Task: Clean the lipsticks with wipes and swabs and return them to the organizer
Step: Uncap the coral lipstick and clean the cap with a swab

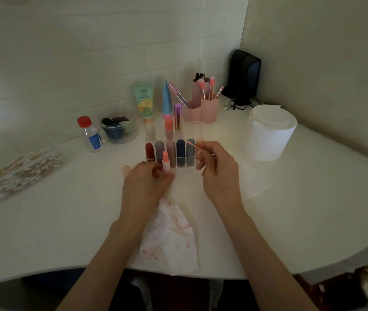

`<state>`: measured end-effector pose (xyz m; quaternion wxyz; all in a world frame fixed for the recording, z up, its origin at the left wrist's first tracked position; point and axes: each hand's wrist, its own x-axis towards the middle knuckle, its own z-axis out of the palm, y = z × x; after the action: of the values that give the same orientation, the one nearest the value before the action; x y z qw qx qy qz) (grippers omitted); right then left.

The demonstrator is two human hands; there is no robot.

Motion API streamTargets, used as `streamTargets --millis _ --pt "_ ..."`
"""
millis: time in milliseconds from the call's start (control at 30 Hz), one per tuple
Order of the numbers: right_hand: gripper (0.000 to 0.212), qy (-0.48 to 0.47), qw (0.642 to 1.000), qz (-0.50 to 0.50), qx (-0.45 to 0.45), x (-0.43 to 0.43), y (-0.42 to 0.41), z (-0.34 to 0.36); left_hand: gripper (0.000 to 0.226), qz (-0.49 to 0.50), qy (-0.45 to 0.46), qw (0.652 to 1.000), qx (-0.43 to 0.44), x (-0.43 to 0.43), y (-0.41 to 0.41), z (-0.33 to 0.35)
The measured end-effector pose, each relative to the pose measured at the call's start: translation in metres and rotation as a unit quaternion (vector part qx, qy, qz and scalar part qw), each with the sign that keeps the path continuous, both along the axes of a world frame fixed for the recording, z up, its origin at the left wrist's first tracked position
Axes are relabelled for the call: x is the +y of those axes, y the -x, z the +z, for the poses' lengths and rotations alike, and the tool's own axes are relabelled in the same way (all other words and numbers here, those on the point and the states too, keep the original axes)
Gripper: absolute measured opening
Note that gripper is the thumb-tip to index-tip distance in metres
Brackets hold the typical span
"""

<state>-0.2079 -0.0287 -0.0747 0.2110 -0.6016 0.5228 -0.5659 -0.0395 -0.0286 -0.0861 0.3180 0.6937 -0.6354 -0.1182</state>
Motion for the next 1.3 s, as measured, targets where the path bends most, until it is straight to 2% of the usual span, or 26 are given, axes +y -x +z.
streamTargets --millis 133,267,367,533,667,733,767,833,900,967,1033,1167,1300 --pt "0.026 0.016 1.0 0.008 -0.022 0.0 0.0 0.001 0.039 -0.011 0.007 1.0 0.001 0.008 -0.006 0.005" --pt "0.023 0.021 1.0 0.009 -0.02 -0.001 0.001 0.002 0.027 0.005 0.098 0.994 0.044 0.024 -0.022 0.018" --pt "0.022 0.025 0.999 0.016 -0.021 0.0 -0.002 0.003 0.023 0.029 0.159 0.987 0.0 0.029 -0.044 0.023" --pt "0.018 0.018 0.998 0.049 -0.019 0.0 -0.008 0.004 0.039 0.062 0.061 0.996 -0.032 0.024 -0.069 0.003" --pt "0.017 0.024 0.997 0.067 -0.011 0.003 -0.01 0.005 0.025 0.042 0.052 0.997 -0.033 0.021 -0.068 -0.003" --pt "0.015 0.032 0.996 0.078 -0.011 0.005 -0.009 0.006 0.013 0.038 0.073 0.996 0.033 0.021 -0.066 -0.001" --pt "0.016 0.038 0.995 0.087 -0.012 0.006 -0.009 0.007 0.01 0.03 0.082 0.991 0.103 0.023 -0.065 0.002" --pt "0.019 0.053 0.993 0.108 -0.007 0.009 -0.01 0.01 0.015 -0.02 0.066 0.959 0.276 0.029 -0.061 0.01" --pt "0.014 0.064 0.99 0.122 0.008 0.012 -0.013 0.011 0.019 -0.082 0.036 0.927 0.365 0.037 -0.056 0.016" --pt "0.004 0.081 0.988 0.127 0.042 0.014 -0.015 0.012 0.019 -0.129 0.032 0.919 0.372 0.043 -0.051 0.018" --pt "0.007 0.092 0.984 0.133 0.071 0.015 -0.016 0.012 0.018 -0.155 0.038 0.908 0.387 0.044 -0.049 0.018" --pt "0.007 0.072 0.981 0.157 0.085 0.018 -0.017 0.011 0.019 -0.175 0.042 0.901 0.396 0.043 -0.052 0.016" --pt "0.008 0.084 0.973 0.164 0.14 0.017 -0.02 0.008 0.019 -0.175 0.037 0.902 0.393 0.04 -0.054 0.011"
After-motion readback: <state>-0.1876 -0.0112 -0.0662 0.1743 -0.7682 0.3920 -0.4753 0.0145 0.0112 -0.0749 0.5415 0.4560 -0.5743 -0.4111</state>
